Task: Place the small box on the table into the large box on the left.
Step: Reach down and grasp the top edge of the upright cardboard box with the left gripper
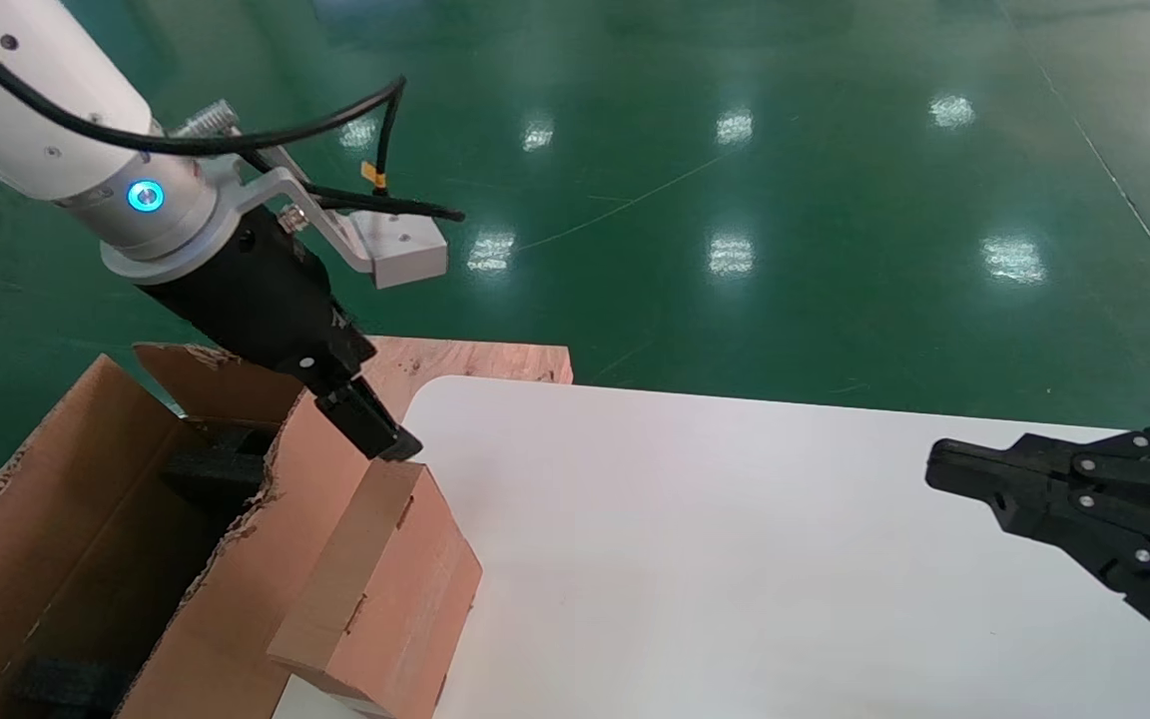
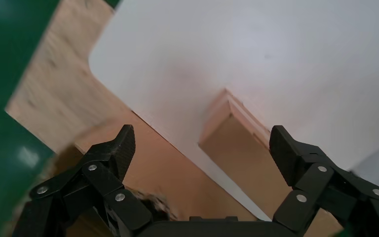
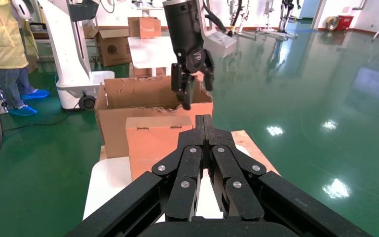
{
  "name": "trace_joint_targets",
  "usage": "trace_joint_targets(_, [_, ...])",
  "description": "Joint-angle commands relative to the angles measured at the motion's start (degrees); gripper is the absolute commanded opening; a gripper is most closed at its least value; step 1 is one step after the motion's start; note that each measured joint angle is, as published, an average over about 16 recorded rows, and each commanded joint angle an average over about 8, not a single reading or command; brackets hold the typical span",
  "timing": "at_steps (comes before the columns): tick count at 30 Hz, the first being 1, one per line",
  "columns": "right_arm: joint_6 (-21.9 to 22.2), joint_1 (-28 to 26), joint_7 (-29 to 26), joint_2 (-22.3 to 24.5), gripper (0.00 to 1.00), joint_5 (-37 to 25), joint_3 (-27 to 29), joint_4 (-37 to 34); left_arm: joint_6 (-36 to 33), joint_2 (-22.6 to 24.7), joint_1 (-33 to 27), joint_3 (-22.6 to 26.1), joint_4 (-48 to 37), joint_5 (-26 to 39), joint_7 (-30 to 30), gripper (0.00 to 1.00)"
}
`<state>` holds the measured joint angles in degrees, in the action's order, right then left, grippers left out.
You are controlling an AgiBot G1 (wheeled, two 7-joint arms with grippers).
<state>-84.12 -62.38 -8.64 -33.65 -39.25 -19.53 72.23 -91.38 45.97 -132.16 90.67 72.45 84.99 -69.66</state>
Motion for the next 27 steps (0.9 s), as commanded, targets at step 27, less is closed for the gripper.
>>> trace_joint_targets(27, [0.0,0.0,0.0,0.0,1.00,0.0,0.0,0.0,0.1,9.7,-4.7,22.6,-12.4,-13.4,-12.9,1.00])
